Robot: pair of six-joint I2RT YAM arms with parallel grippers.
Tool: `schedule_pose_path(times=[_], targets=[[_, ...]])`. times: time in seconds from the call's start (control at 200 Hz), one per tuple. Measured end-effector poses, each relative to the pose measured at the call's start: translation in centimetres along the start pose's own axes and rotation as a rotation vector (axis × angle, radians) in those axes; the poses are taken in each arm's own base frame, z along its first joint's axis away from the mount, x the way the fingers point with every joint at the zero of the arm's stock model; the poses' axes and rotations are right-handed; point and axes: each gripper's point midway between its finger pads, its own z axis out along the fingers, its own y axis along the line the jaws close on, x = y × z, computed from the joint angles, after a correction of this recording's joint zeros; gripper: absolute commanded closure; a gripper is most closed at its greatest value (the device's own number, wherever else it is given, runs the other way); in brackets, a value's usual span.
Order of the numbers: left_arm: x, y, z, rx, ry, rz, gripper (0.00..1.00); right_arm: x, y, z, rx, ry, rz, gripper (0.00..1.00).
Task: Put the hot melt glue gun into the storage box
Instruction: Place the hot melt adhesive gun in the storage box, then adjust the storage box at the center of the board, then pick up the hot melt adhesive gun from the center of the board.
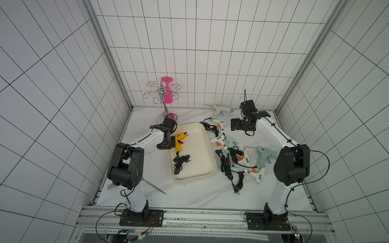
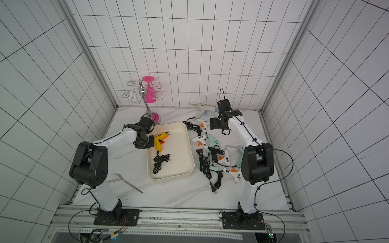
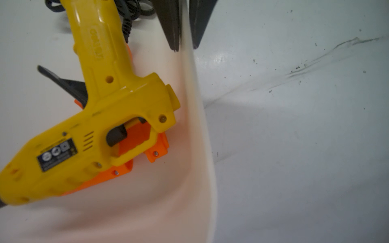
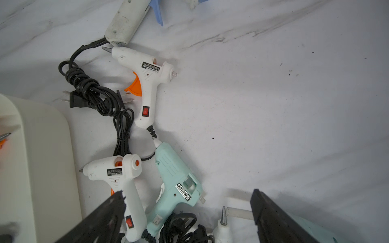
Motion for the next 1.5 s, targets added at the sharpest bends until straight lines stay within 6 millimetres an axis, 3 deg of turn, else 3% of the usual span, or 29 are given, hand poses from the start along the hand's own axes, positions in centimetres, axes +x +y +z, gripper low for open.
schedule_pose_path(times=[0.3,0.47,0.52,0.66,0.769,0.964,1.209,1.374,1.454,1.504], targets=[[-0.4,1.5,0.0,-0.101,0.025,0.082,1.0,-0.6,-0.7,2.1,0.008,0.053,-0.033,0.09],[-0.3,1.4,0.0,-0.099,0.029,0.088,0.98,-1.1,0.3,6.0,-0.021,0.086,-0.043,0.14],[-0.2,1.4,0.0,-0.103,0.029,0.084,0.92,-1.4,0.8,7.4,-0.036,0.094,-0.047,0.15],[0.0,2.3,-0.5,-0.156,0.022,0.057,0.48,-2.8,2.2,10.8,-0.051,0.089,-0.073,0.16],[-0.7,3.0,-2.4,-0.164,-0.038,0.014,0.4,-3.1,3.1,12.2,-0.06,0.092,-0.082,0.18],[-2.3,3.3,-6.3,-0.123,-0.174,-0.052,0.39,-3.3,4.8,12.9,-0.09,0.095,-0.095,0.2],[-1.8,3.3,-5.9,-0.123,-0.167,-0.053,0.39,-1.7,5.1,14.0,-0.069,0.145,-0.117,0.22],[-1.8,3.2,-5.9,-0.114,-0.164,-0.052,0.39,-1.0,5.3,15.2,-0.057,0.165,-0.128,0.32],[-1.8,3.1,-5.9,-0.11,-0.162,-0.05,0.39,-1.0,5.2,15.3,-0.041,0.166,-0.135,0.41],[-1.8,3.0,-5.9,-0.107,-0.161,-0.047,0.39,-1.0,5.1,15.3,-0.035,0.166,-0.137,0.53]])
